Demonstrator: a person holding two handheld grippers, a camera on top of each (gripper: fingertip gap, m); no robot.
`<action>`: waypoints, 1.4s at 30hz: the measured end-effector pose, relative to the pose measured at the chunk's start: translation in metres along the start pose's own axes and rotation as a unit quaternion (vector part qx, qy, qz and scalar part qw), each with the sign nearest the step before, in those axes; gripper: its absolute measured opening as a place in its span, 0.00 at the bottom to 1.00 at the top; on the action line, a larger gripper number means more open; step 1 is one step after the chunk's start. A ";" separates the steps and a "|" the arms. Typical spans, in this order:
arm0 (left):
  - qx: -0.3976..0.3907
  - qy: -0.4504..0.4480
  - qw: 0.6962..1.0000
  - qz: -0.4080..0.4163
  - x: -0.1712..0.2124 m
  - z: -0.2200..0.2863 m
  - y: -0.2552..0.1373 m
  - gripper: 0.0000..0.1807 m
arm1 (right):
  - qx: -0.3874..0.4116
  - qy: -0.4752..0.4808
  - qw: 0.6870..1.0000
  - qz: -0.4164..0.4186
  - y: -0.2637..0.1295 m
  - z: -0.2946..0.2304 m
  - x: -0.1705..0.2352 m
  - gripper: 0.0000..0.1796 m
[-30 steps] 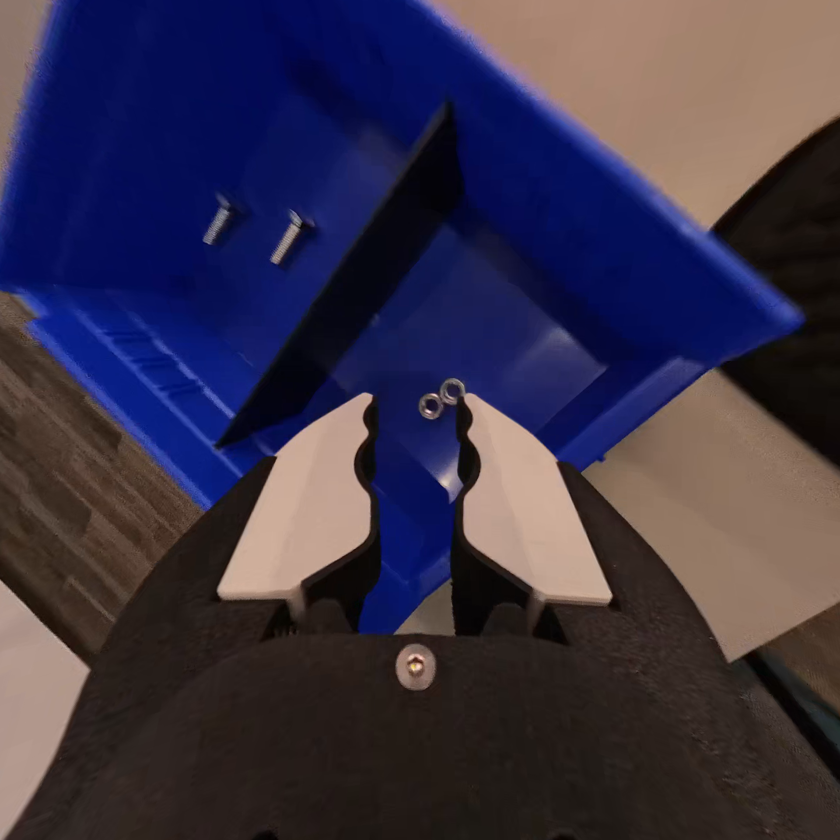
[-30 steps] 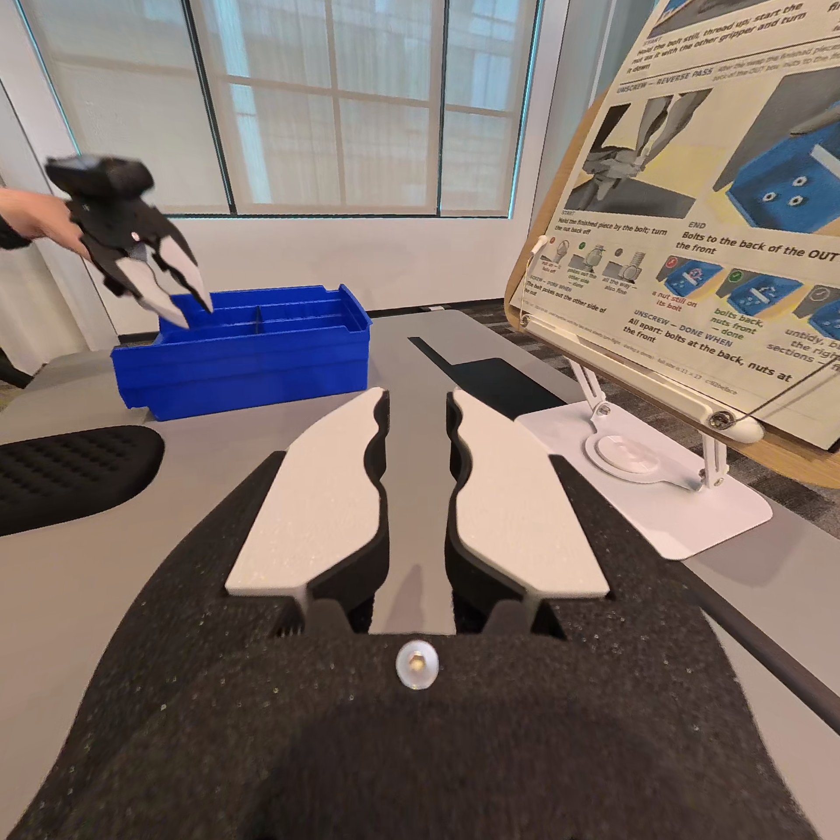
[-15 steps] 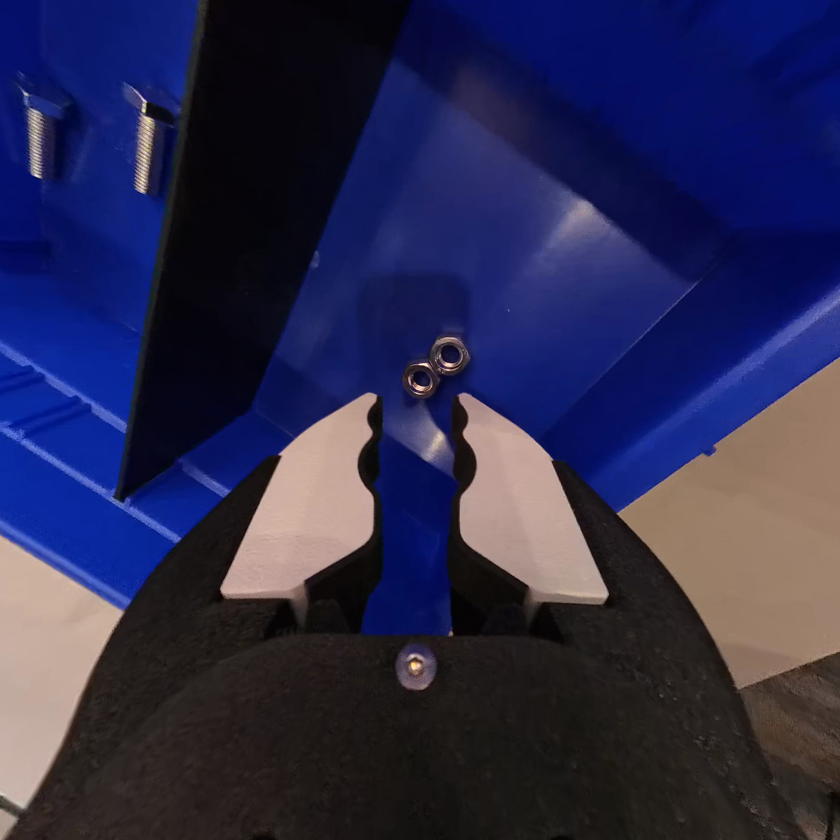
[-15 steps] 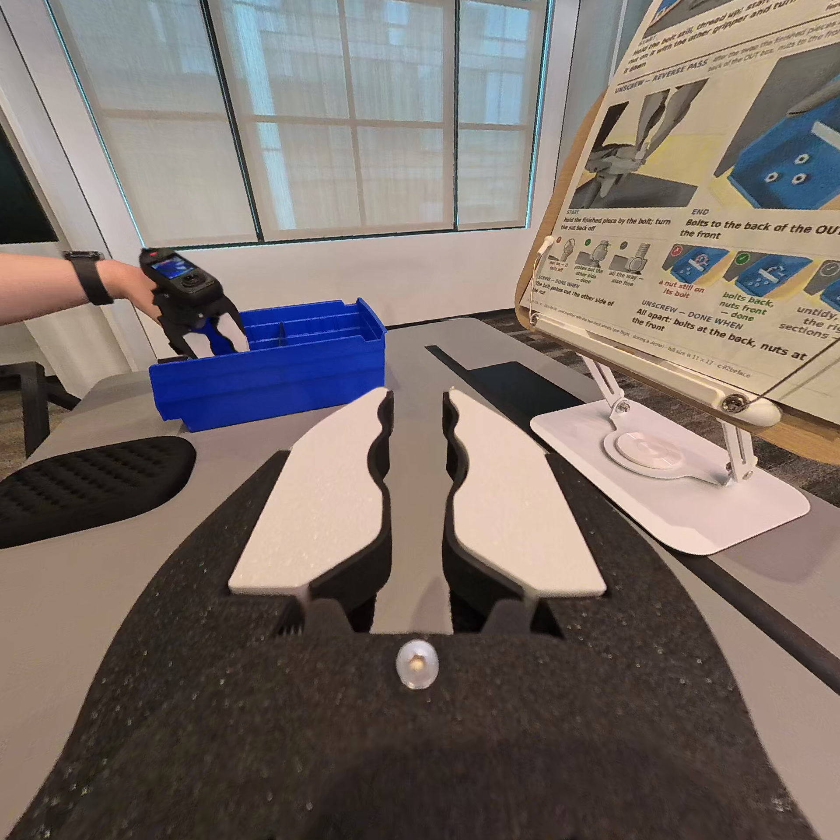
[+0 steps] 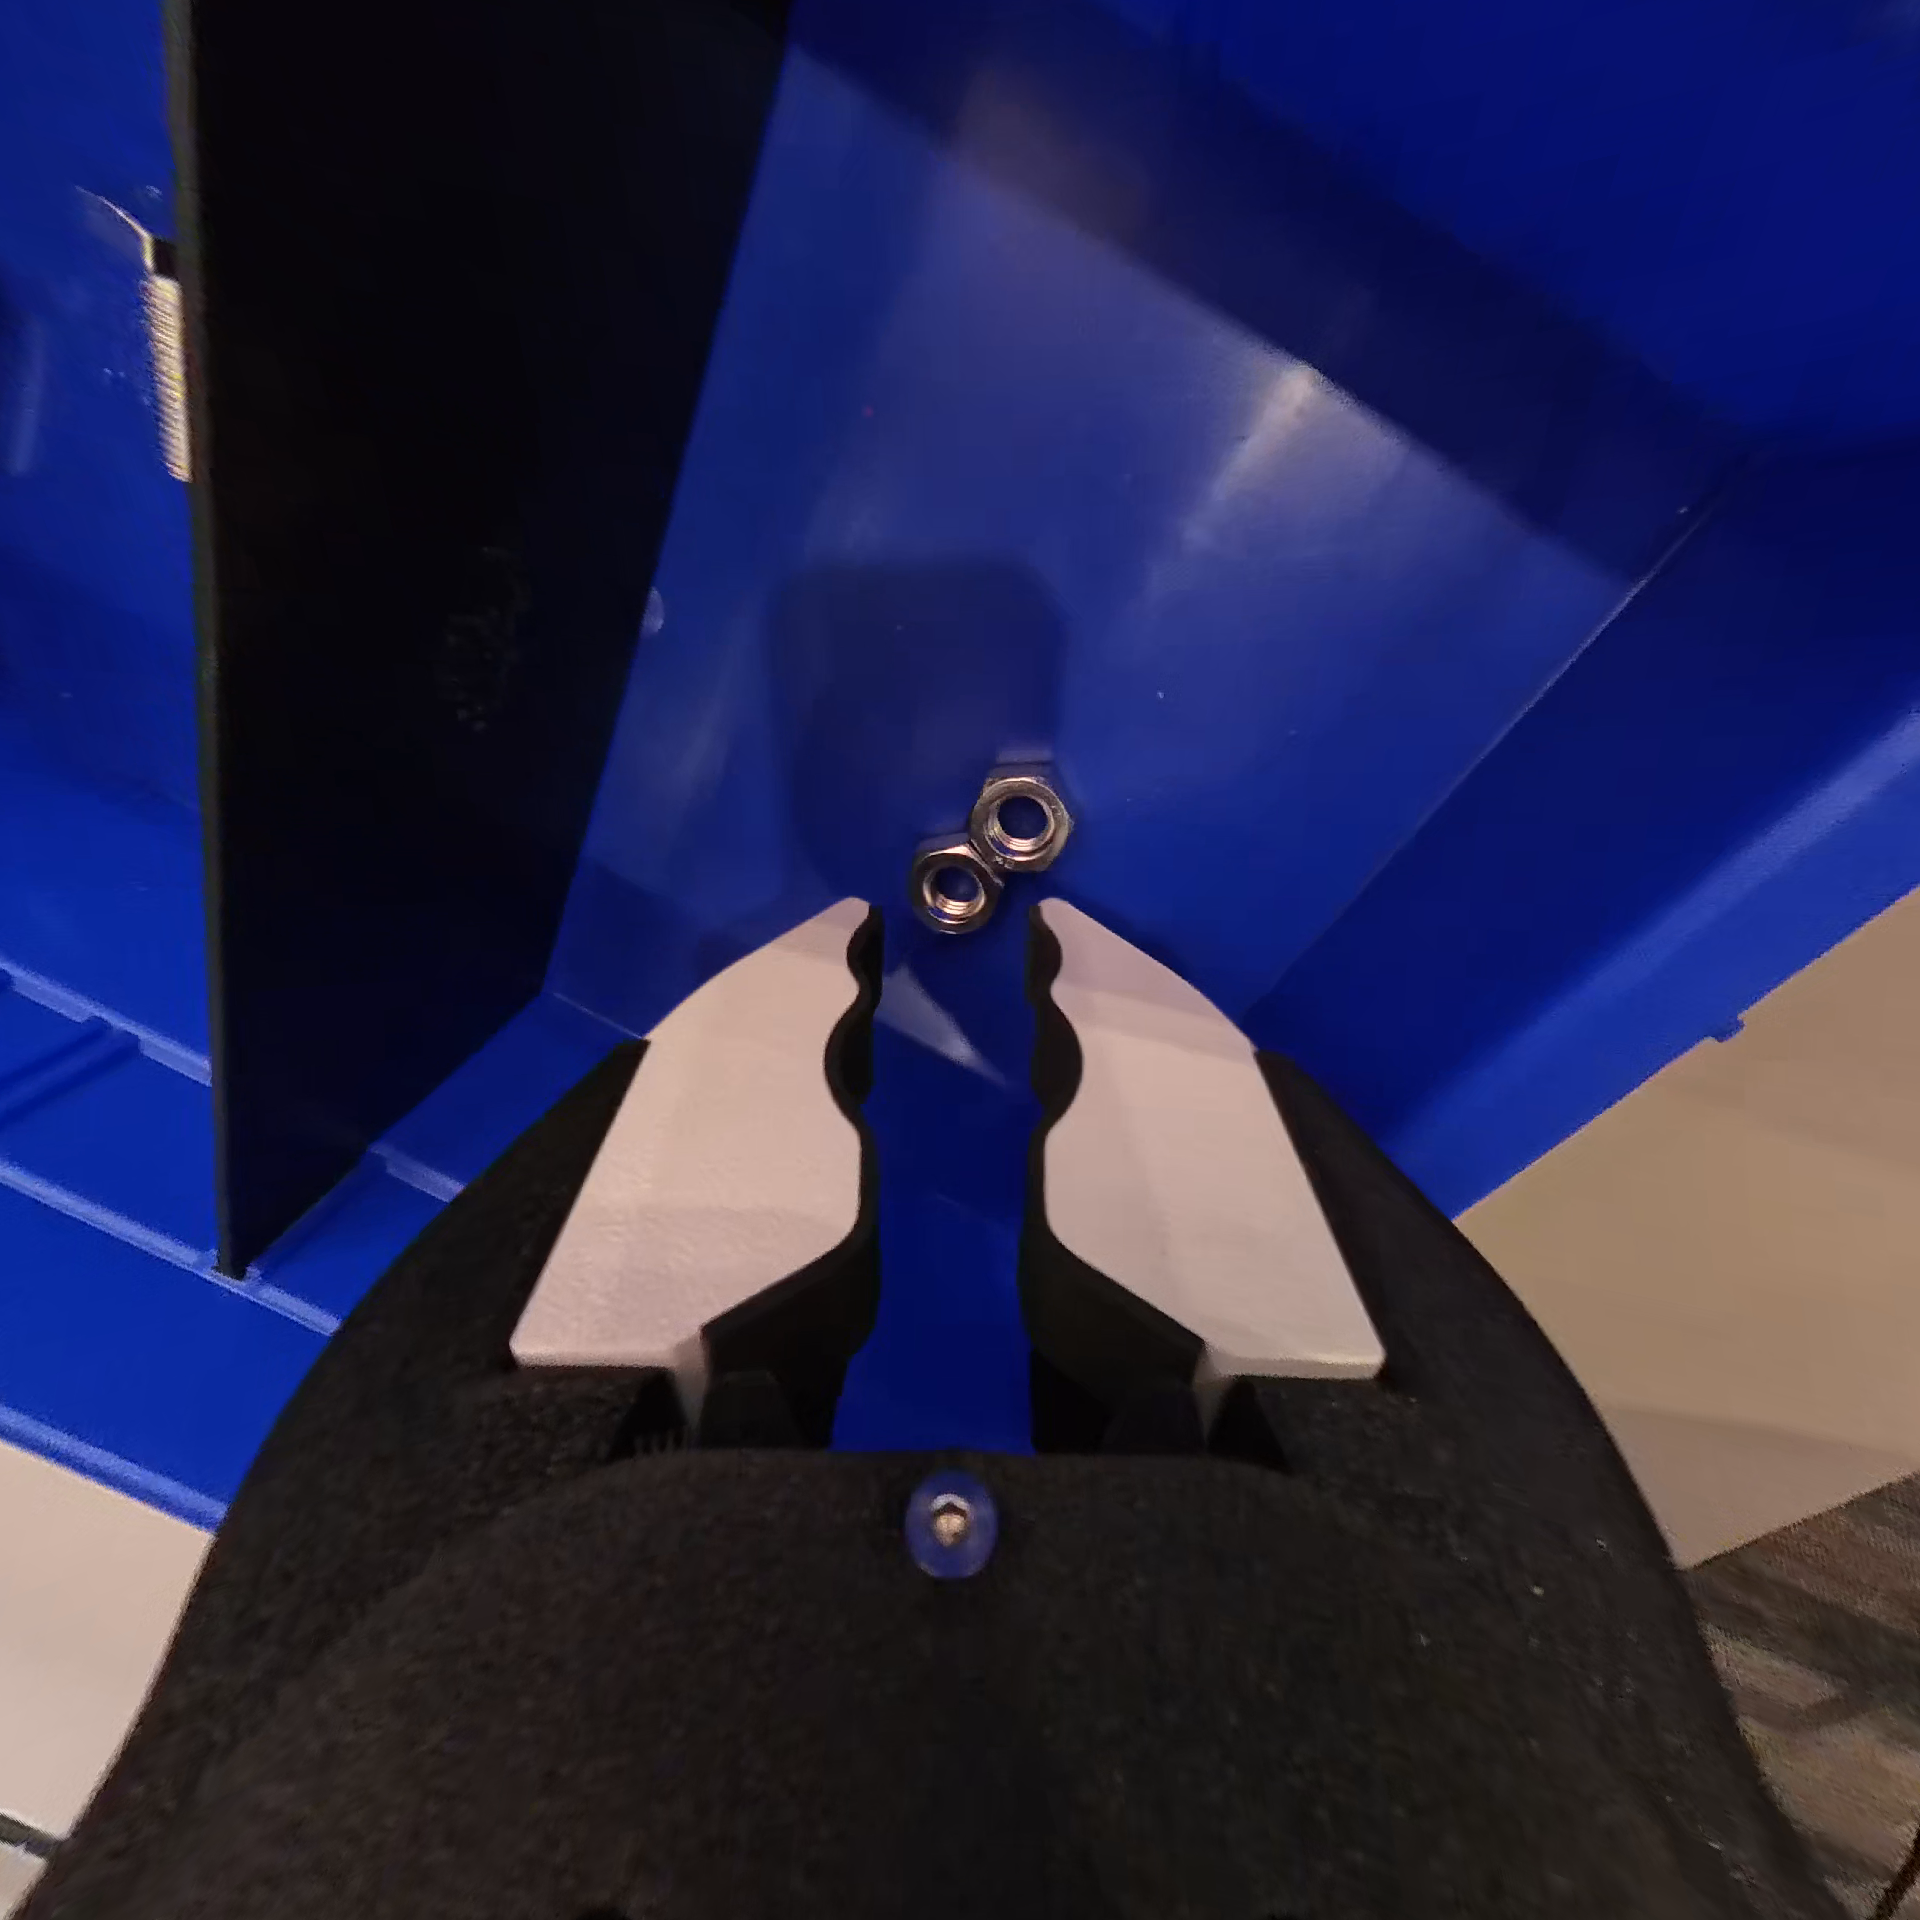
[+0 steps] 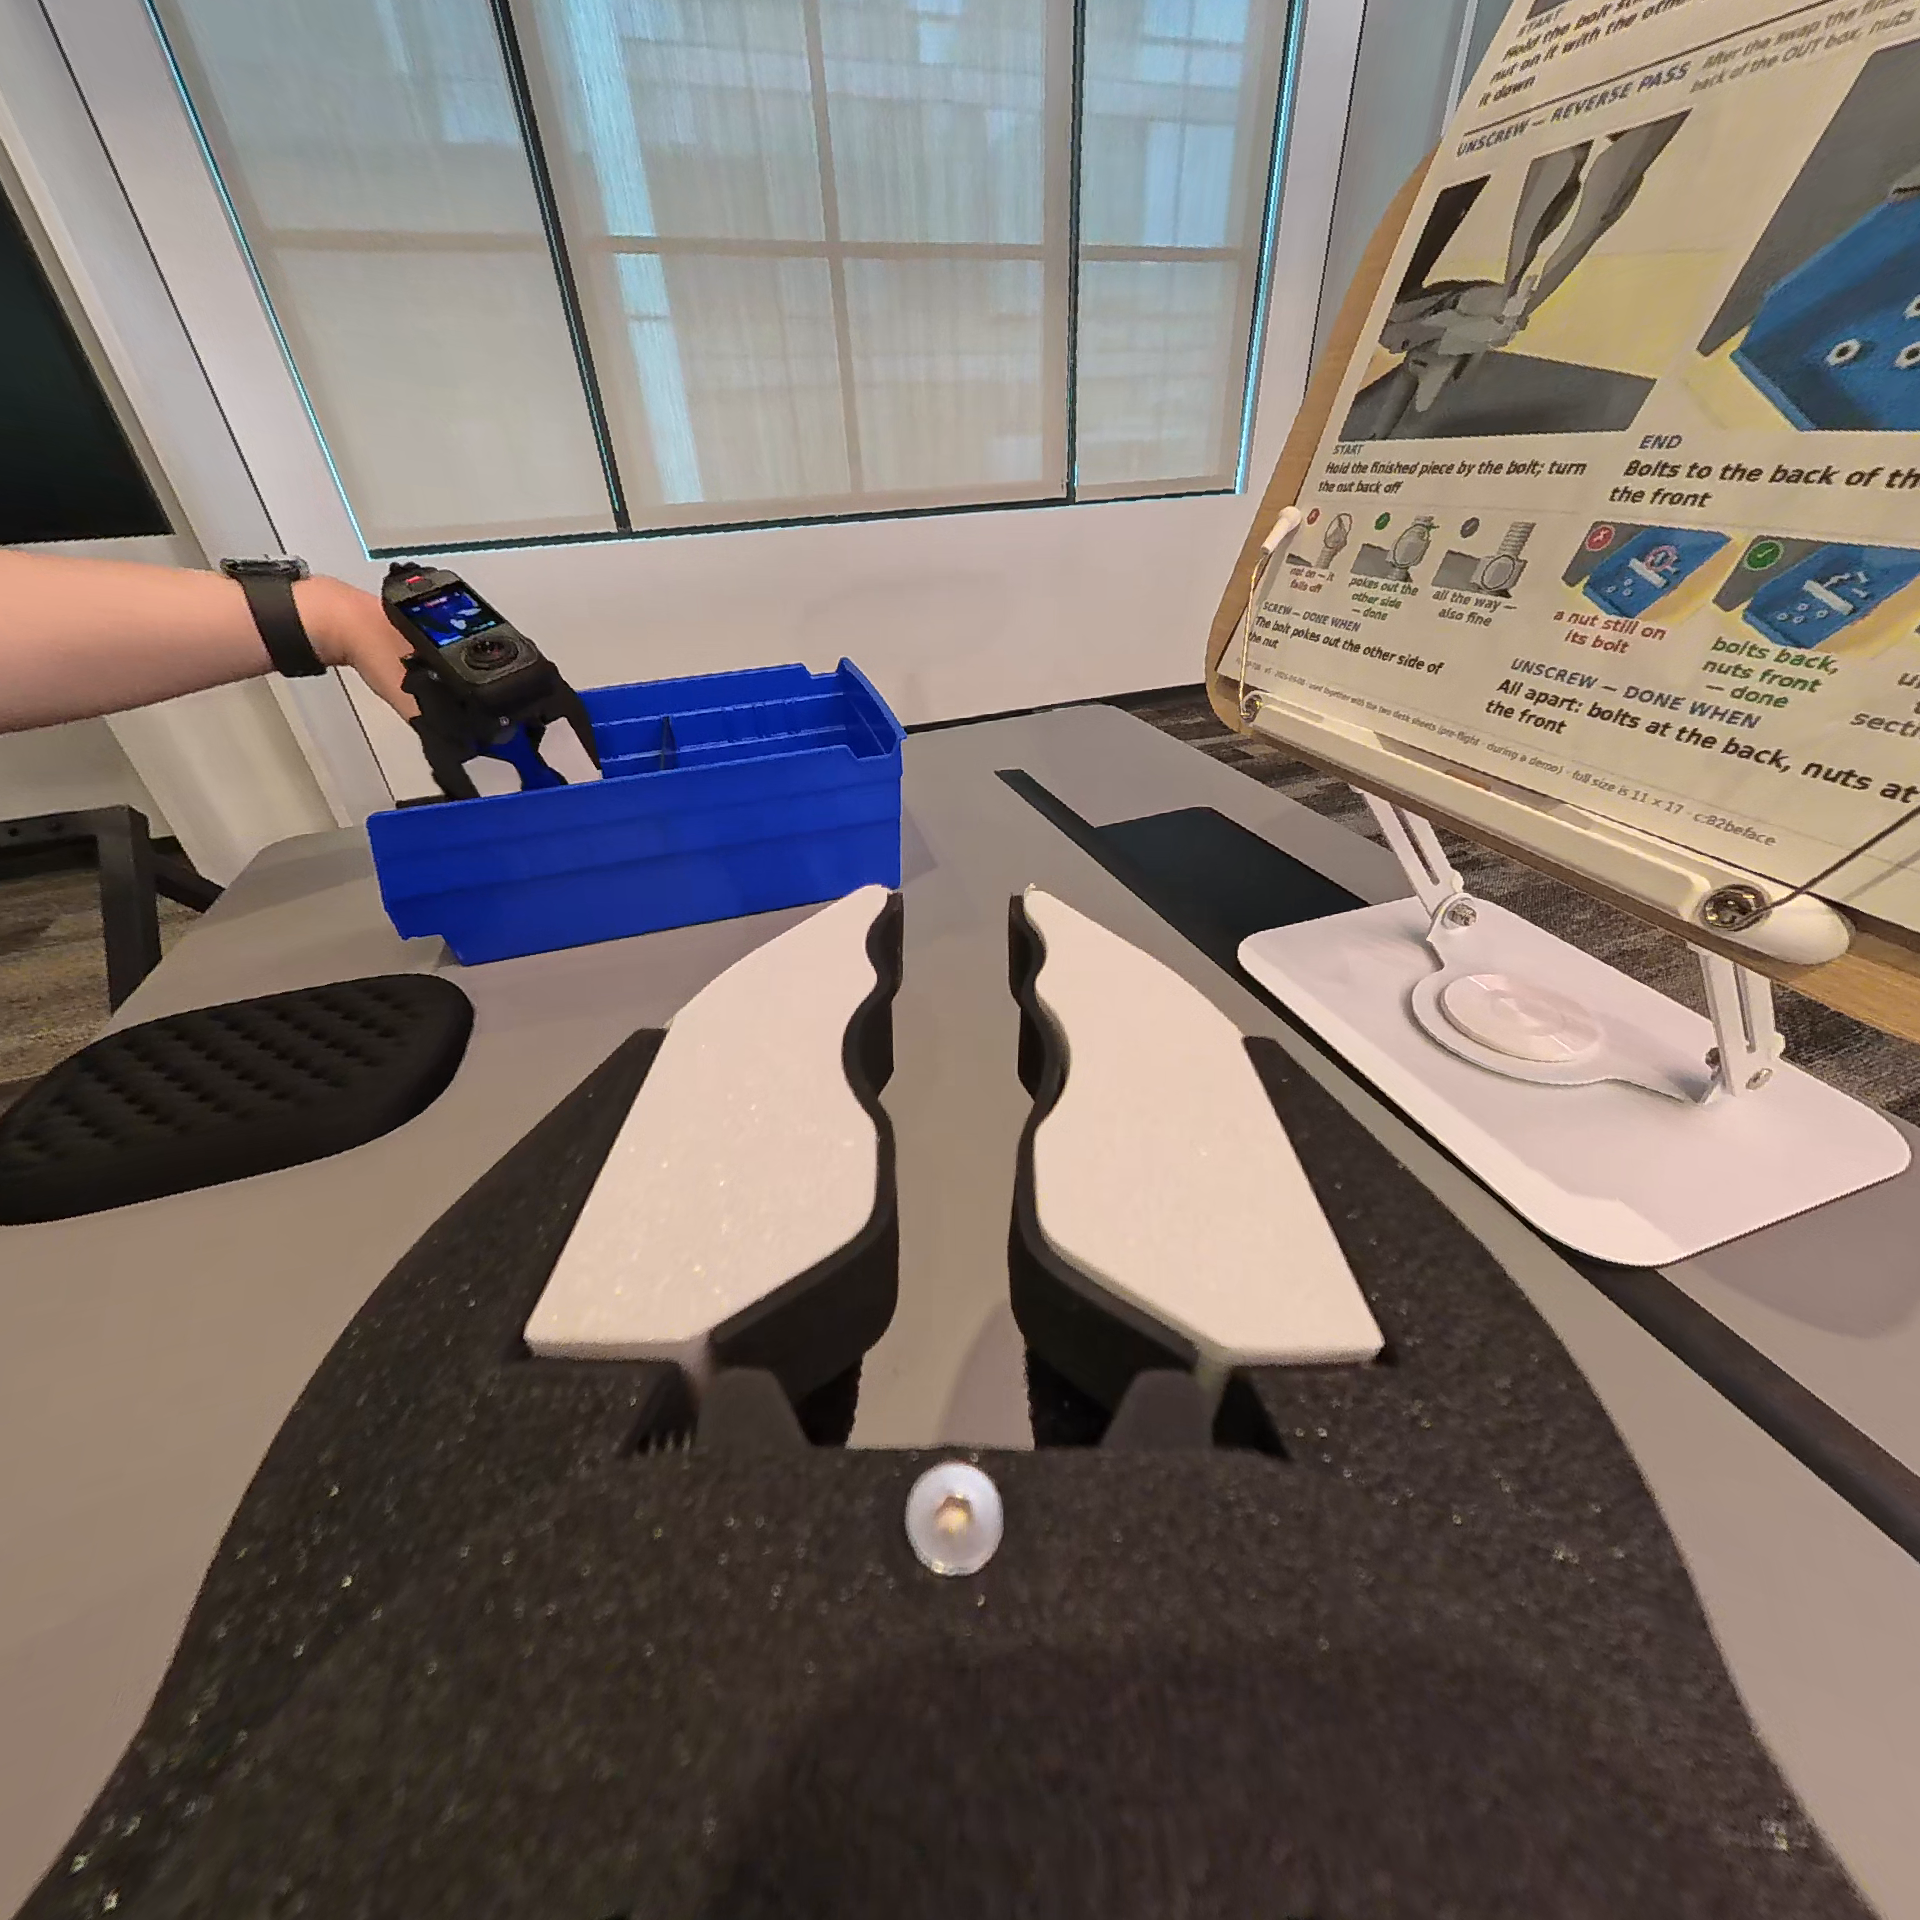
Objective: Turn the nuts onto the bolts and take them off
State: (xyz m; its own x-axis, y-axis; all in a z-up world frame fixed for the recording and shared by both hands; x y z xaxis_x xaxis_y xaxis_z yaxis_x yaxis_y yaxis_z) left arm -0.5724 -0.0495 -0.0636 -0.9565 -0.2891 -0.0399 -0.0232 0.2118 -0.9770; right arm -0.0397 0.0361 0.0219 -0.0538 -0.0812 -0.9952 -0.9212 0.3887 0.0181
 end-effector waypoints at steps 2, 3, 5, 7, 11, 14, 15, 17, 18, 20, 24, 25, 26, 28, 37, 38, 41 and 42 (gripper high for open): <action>0.006 0.000 1.000 0.003 -0.001 -0.001 0.001 0.14 | -0.001 0.000 1.000 -0.005 0.000 0.000 0.001 0.10; 0.009 0.002 1.000 0.005 -0.003 -0.002 0.001 0.13 | -0.001 -0.001 1.000 -0.009 0.000 0.000 0.002 0.10; 0.012 0.008 1.000 0.002 -0.005 -0.002 0.003 0.13 | -0.001 -0.002 1.000 -0.012 0.000 0.000 0.002 0.10; 0.019 0.009 1.000 0.002 -0.006 -0.003 0.005 0.11 | 0.000 -0.002 1.000 -0.012 -0.001 0.000 0.002 0.10; 0.031 0.002 1.000 0.003 -0.008 -0.004 0.006 0.10 | 0.000 0.000 1.000 -0.010 -0.002 0.001 0.002 0.10; 0.028 -0.002 1.000 0.003 -0.008 -0.003 0.006 0.10 | -0.001 0.002 1.000 -0.009 -0.003 0.001 0.002 0.10; 0.026 -0.002 1.000 0.003 -0.008 -0.003 0.006 0.10 | -0.002 0.002 1.000 -0.008 -0.003 0.001 0.002 0.10; 0.022 -0.003 1.000 0.004 -0.008 -0.002 0.006 0.10 | -0.003 0.003 1.000 -0.008 -0.003 0.001 0.002 0.10; 0.020 -0.006 1.000 0.003 -0.008 -0.002 0.005 0.10 | -0.004 0.003 1.000 -0.008 -0.003 0.001 0.002 0.10; 0.020 -0.007 1.000 -0.002 -0.006 -0.002 0.003 0.10 | -0.005 0.005 1.000 -0.008 -0.003 0.001 0.003 0.10; -0.004 -0.003 1.000 0.006 -0.007 -0.005 -0.022 0.10 | -0.005 0.008 1.000 -0.005 -0.004 0.002 0.003 0.10; -0.016 0.001 1.000 0.011 -0.009 -0.007 -0.034 0.10 | -0.005 0.009 1.000 -0.003 -0.005 0.003 0.003 0.10; -0.031 0.007 0.999 0.017 -0.013 -0.011 -0.048 0.10 | -0.006 0.011 1.000 -0.001 -0.005 0.003 0.002 0.10; -0.058 0.019 0.998 0.033 -0.026 -0.018 -0.082 0.10 | -0.007 0.013 1.000 0.001 -0.004 0.003 0.002 0.10; -0.057 0.183 0.968 0.165 -0.198 0.011 -0.150 0.10 | -0.007 0.005 0.999 -0.046 -0.012 0.005 0.005 0.09; -0.049 0.205 0.962 0.172 -0.222 0.018 -0.141 0.10 | -0.014 0.005 0.998 -0.060 -0.015 0.004 0.005 0.09; -0.002 0.255 0.948 0.190 -0.291 0.044 -0.102 0.10 | -0.018 0.004 0.994 -0.104 -0.031 0.003 0.007 0.09; 0.004 0.269 0.944 0.190 -0.310 0.052 -0.087 0.10 | -0.012 0.001 0.993 -0.121 -0.038 0.004 0.009 0.08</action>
Point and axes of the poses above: each gripper's, where its closed fingertips meet, y out along the fingers, x out of its underside, z = x × y across the jaws, the point moved 8 cm from there along -y, back along the fingers, and after that the axes turned 3 degrees about y, right-handed, at the moved point
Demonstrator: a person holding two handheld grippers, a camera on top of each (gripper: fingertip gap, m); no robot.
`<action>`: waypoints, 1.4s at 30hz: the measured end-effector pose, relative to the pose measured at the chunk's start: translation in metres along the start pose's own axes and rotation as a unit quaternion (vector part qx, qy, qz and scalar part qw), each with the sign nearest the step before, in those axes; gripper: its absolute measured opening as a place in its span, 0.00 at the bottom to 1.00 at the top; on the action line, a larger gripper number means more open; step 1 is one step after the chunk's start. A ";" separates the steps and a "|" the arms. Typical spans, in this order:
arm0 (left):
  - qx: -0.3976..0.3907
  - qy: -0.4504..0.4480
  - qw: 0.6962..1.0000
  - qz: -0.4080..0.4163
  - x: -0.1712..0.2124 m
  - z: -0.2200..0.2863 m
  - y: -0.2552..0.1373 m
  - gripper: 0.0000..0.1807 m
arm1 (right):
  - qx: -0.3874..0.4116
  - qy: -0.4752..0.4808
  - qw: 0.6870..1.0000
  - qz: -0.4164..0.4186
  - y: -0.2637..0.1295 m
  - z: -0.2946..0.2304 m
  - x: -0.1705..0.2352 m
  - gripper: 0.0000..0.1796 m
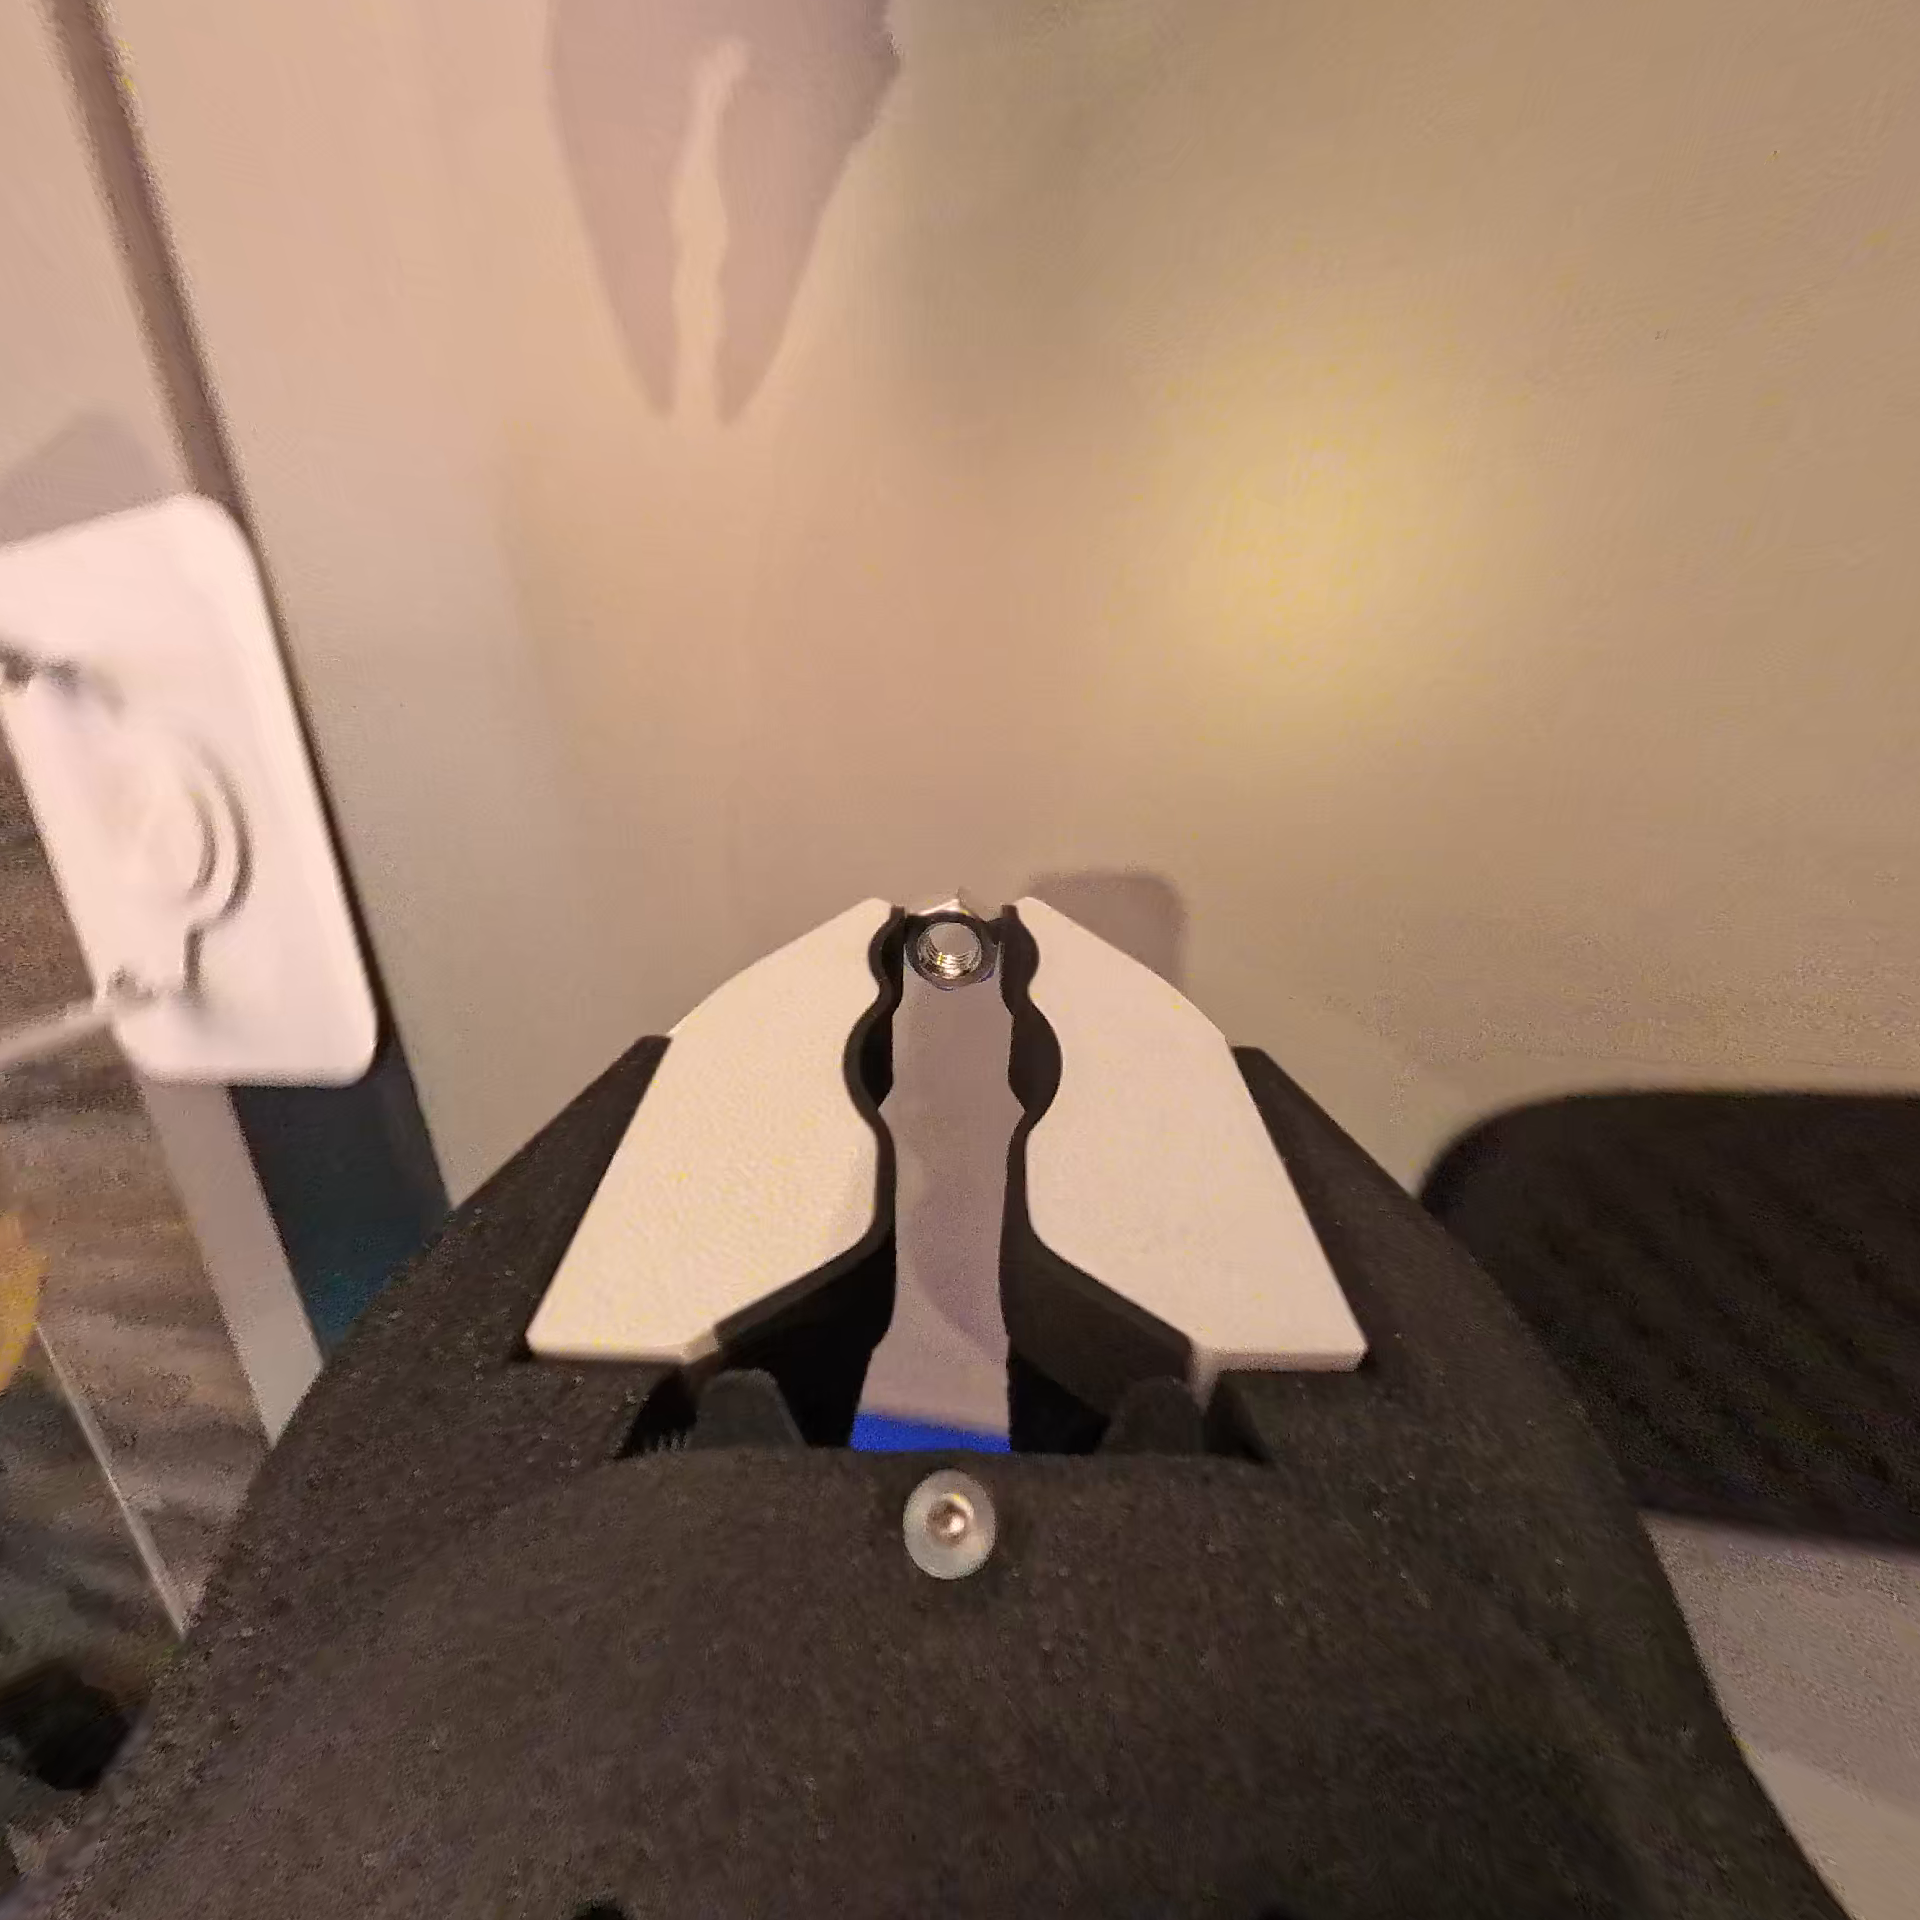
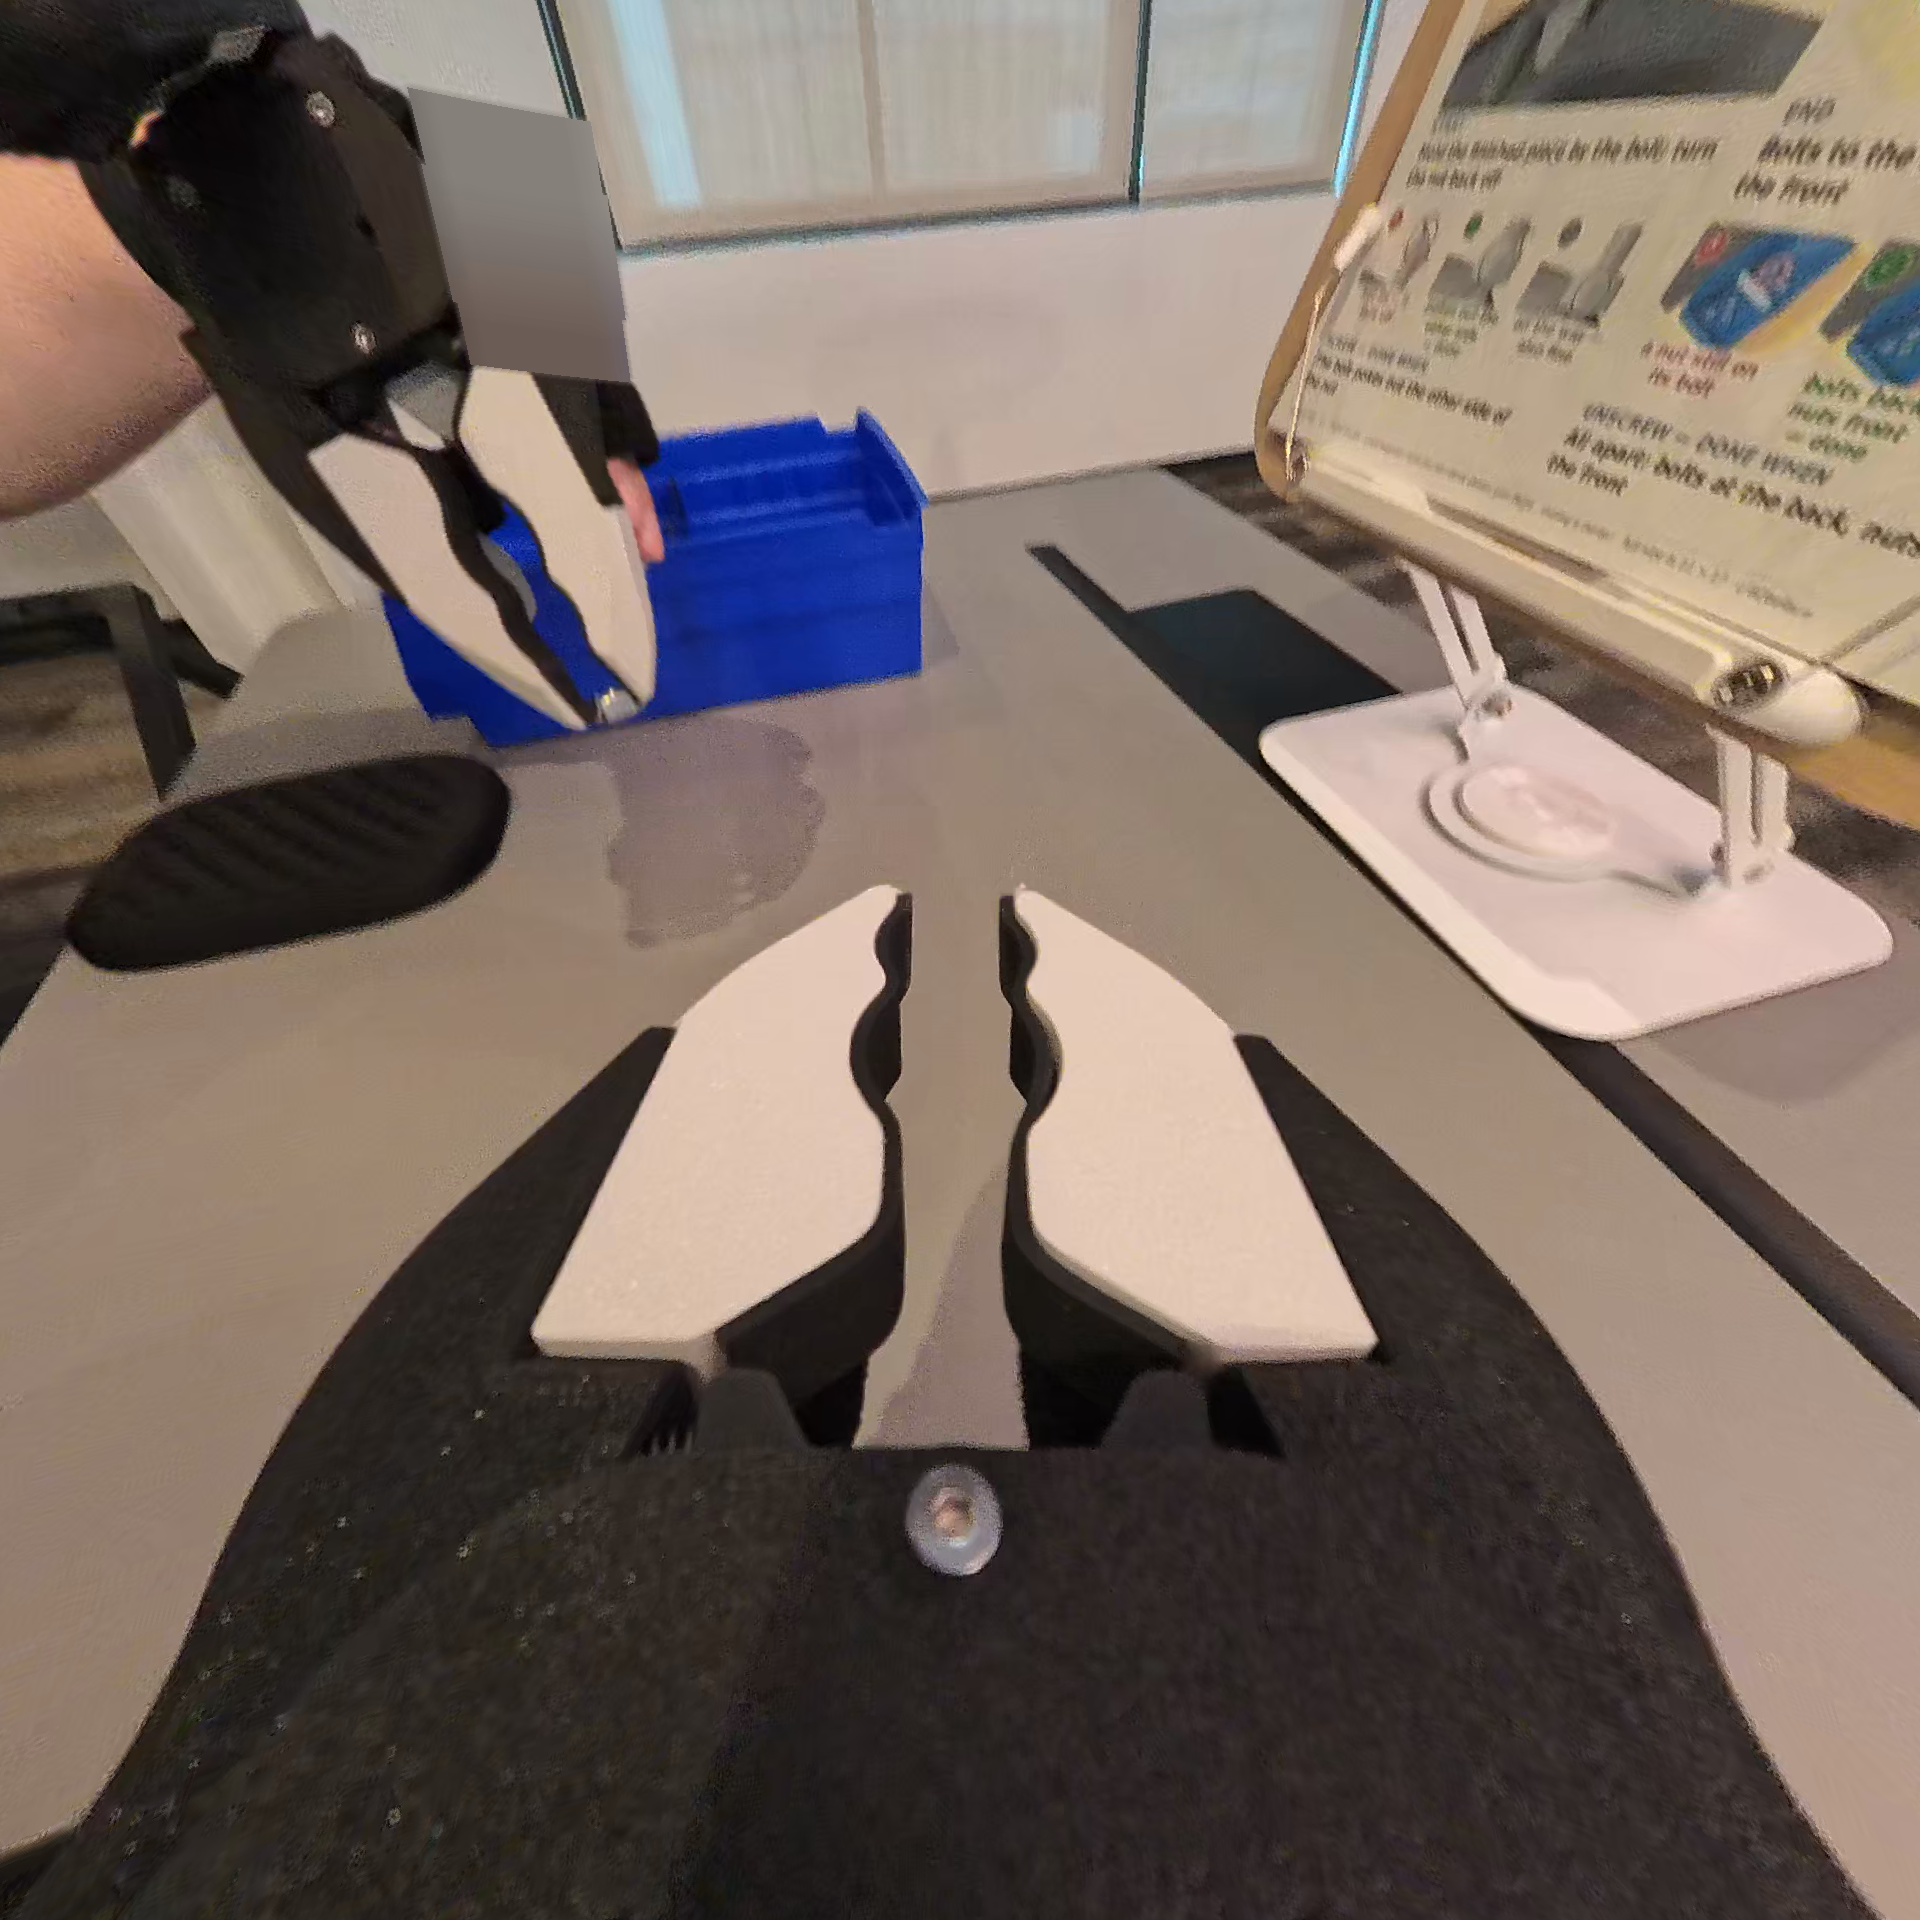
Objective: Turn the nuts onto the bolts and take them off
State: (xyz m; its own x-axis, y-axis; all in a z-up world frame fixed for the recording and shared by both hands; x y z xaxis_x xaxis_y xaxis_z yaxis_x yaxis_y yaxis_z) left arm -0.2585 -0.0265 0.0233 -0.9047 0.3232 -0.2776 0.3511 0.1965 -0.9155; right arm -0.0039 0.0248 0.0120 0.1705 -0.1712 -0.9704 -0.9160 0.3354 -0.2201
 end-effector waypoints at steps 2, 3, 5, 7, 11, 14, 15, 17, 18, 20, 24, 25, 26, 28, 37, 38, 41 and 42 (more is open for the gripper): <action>0.015 0.015 1.000 0.006 -0.022 -0.004 0.038 0.10 | 0.020 -0.006 0.999 -0.038 -0.011 0.003 0.007 0.08; 0.021 0.018 1.000 0.007 -0.029 -0.006 0.055 0.10 | 0.029 -0.006 0.998 -0.055 -0.016 0.005 0.010 0.08; 0.030 0.024 0.999 -0.004 -0.039 -0.010 0.082 0.10 | 0.052 0.003 0.995 -0.085 -0.024 0.010 0.017 0.08; 0.034 0.032 0.999 -0.027 -0.044 -0.012 0.101 0.10 | 0.065 0.006 0.992 -0.110 -0.028 0.013 0.023 0.08; 0.045 0.038 0.997 -0.045 -0.049 -0.016 0.119 0.10 | 0.057 0.004 0.989 -0.137 -0.023 0.012 0.027 0.08; 0.056 0.037 0.997 -0.048 -0.050 -0.016 0.125 0.10 | 0.055 -0.004 0.986 -0.159 -0.016 0.011 0.029 0.08; 0.056 0.040 0.996 -0.051 -0.050 -0.016 0.126 0.10 | 0.055 -0.005 0.985 -0.164 -0.013 0.011 0.030 0.08; 0.059 0.039 0.996 -0.051 -0.050 -0.016 0.128 0.10 | 0.052 -0.006 0.984 -0.170 -0.010 0.011 0.031 0.08; 0.061 0.037 0.996 -0.048 -0.050 -0.017 0.127 0.10 | 0.049 -0.006 0.984 -0.169 -0.009 0.011 0.031 0.08; 0.064 0.033 0.996 -0.046 -0.050 -0.017 0.127 0.10 | 0.045 -0.006 0.985 -0.166 -0.008 0.011 0.031 0.08; 0.057 0.018 0.998 -0.037 -0.049 -0.020 0.123 0.11 | 0.044 -0.003 0.986 -0.162 -0.010 0.011 0.031 0.08; 0.059 0.008 0.998 -0.026 -0.049 -0.021 0.119 0.11 | 0.044 -0.002 0.986 -0.158 -0.010 0.012 0.031 0.08; 0.054 -0.002 0.998 -0.010 -0.051 -0.023 0.112 0.11 | 0.043 0.000 0.987 -0.154 -0.011 0.012 0.030 0.08; 0.030 -0.018 0.999 0.026 -0.053 -0.030 0.088 0.13 | 0.042 0.003 0.988 -0.147 -0.013 0.012 0.030 0.08; -0.173 -0.179 0.968 -0.038 0.084 -0.064 -0.094 0.14 | 0.040 0.009 0.989 -0.139 -0.015 0.013 0.030 0.08; -0.192 -0.210 0.956 -0.078 0.112 -0.065 -0.102 0.14 | 0.039 0.007 0.989 -0.141 -0.013 0.013 0.029 0.08; -0.225 -0.287 0.917 -0.162 0.184 -0.058 -0.107 0.14 | 0.031 0.005 0.989 -0.145 -0.007 0.012 0.029 0.08; -0.227 -0.315 0.904 -0.178 0.204 -0.054 -0.104 0.13 | 0.030 0.005 0.988 -0.149 -0.005 0.012 0.030 0.08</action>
Point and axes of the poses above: each gripper's, where its closed fingertips meet, y out along the fingers, x out of its underside, z = x × y across the jaws, the point moved 8 cm from there along -y, back along the fingers, and after that the axes turned 3 degrees about y, right-handed, at the moved point
